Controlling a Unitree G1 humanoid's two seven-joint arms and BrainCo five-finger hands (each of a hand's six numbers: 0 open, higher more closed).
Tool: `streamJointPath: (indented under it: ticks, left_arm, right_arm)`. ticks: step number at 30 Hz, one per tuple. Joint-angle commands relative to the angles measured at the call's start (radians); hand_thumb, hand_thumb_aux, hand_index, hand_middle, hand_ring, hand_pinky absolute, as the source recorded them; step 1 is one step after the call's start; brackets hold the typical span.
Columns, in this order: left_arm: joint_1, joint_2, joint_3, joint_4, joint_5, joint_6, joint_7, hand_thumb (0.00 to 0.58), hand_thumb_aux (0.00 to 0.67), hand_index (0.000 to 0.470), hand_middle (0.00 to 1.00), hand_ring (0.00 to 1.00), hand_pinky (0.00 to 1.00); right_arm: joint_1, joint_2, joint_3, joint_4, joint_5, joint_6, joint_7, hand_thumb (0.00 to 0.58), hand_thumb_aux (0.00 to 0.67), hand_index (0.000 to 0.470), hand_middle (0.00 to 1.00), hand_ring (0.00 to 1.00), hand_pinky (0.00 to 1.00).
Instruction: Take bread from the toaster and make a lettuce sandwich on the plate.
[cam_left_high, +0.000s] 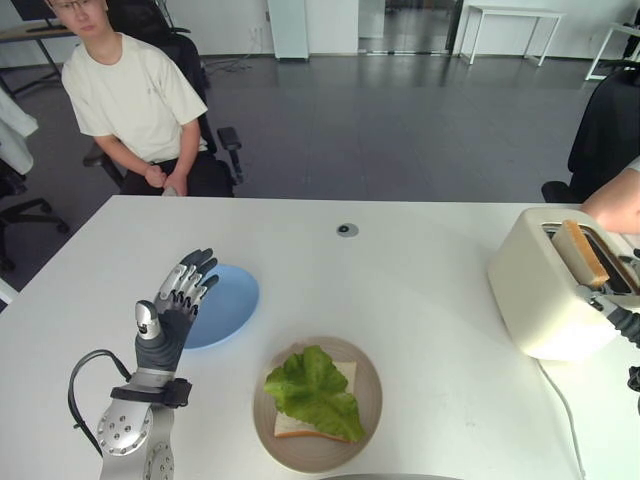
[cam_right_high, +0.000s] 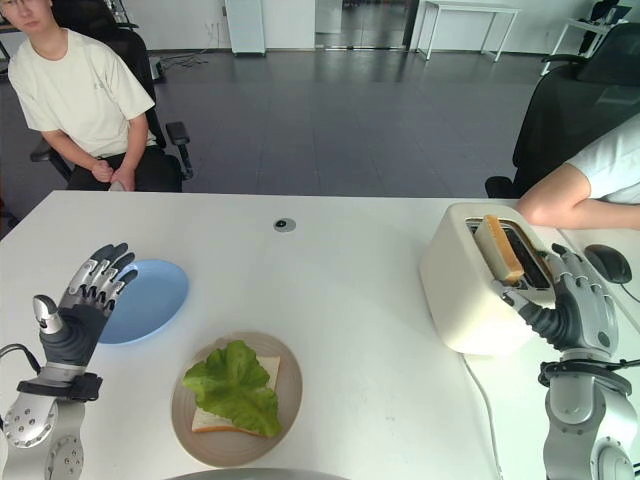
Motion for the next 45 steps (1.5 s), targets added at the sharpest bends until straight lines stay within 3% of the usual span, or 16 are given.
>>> streamJointPath:
  ticks: [1, 4, 9, 11, 19, 26, 29, 33, 36, 40, 43, 45]
  left_arm:
    - [0.017, -0.026, 0.004, -0.009, 0.025, -0.009, -0.006, 0.0, 0.0, 0.0, 0.0, 0.0, 0.0]
    - [0.023, -0.036, 0.004, -0.021, 0.033, -0.009, -0.01, 0.0, 0.0, 0.0, 0.0, 0.0, 0.0]
    - [0.037, -0.05, 0.009, -0.032, 0.042, -0.009, -0.012, 0.0, 0.0, 0.0, 0.0, 0.0, 0.0]
    - [0.039, -0.054, 0.009, -0.038, 0.046, -0.009, -0.013, 0.0, 0.0, 0.0, 0.0, 0.0, 0.0]
    - [0.036, -0.066, 0.007, -0.044, 0.055, -0.011, -0.016, 0.0, 0.0, 0.0, 0.0, 0.0, 0.0]
    - [0.037, -0.079, 0.004, -0.056, 0.07, -0.015, -0.018, 0.0, 0.0, 0.0, 0.0, 0.0, 0.0]
    - [0.038, -0.081, 0.003, -0.062, 0.075, -0.015, -0.018, 0.0, 0.0, 0.0, 0.0, 0.0, 0.0]
    - [0.035, -0.081, 0.002, -0.059, 0.078, -0.016, -0.021, 0.0, 0.0, 0.0, 0.0, 0.0, 0.0]
    - [0.029, -0.081, 0.0, -0.059, 0.081, -0.014, -0.023, 0.0, 0.0, 0.0, 0.0, 0.0, 0.0]
    - [0.023, -0.082, -0.004, -0.059, 0.084, -0.01, -0.024, 0.0, 0.0, 0.0, 0.0, 0.0, 0.0]
    - [0.021, -0.082, -0.008, -0.062, 0.085, -0.007, -0.025, 0.0, 0.0, 0.0, 0.0, 0.0, 0.0]
    - [0.022, -0.084, -0.011, -0.067, 0.088, -0.006, -0.022, 0.0, 0.0, 0.0, 0.0, 0.0, 0.0]
  right_arm:
    - [-0.059, -0.033, 0.061, 0.099, -0.032, 0.002, -0.016, 0.514, 0.444, 0.311, 0.0, 0.0, 0.0]
    - [-0.094, -0.049, 0.086, 0.115, -0.033, -0.004, -0.034, 0.543, 0.502, 0.352, 0.0, 0.0, 0.0]
    - [-0.134, -0.06, 0.128, 0.124, -0.035, 0.0, -0.051, 0.553, 0.525, 0.369, 0.0, 0.0, 0.0]
    - [-0.142, -0.069, 0.134, 0.145, -0.031, -0.001, -0.061, 0.58, 0.67, 0.47, 0.0, 0.0, 0.0]
    - [-0.185, -0.083, 0.088, 0.058, 0.031, -0.05, -0.106, 0.58, 0.67, 0.47, 0.0, 0.0, 0.0]
    - [-0.326, -0.063, -0.042, -0.223, 0.255, -0.164, -0.126, 0.58, 0.67, 0.47, 0.0, 0.0, 0.0]
    - [-0.365, -0.049, -0.024, -0.321, 0.337, -0.138, -0.076, 0.58, 0.67, 0.47, 0.0, 0.0, 0.0]
    - [-0.381, -0.007, 0.145, -0.419, 0.577, 0.006, 0.092, 0.58, 0.67, 0.47, 0.0, 0.0, 0.0]
    - [-0.303, 0.043, 0.356, -0.463, 0.761, 0.263, 0.221, 0.58, 0.67, 0.47, 0.0, 0.0, 0.0]
    - [-0.187, 0.182, 0.617, -0.518, 0.993, 0.6, 0.233, 0.58, 0.67, 0.47, 0.0, 0.0, 0.0]
    - [-0.157, 0.235, 0.725, -0.487, 1.018, 0.707, 0.211, 0.58, 0.67, 0.47, 0.0, 0.0, 0.0]
    - [-0.139, 0.252, 0.776, -0.435, 0.981, 0.722, 0.187, 0.58, 0.67, 0.47, 0.0, 0.0, 0.0]
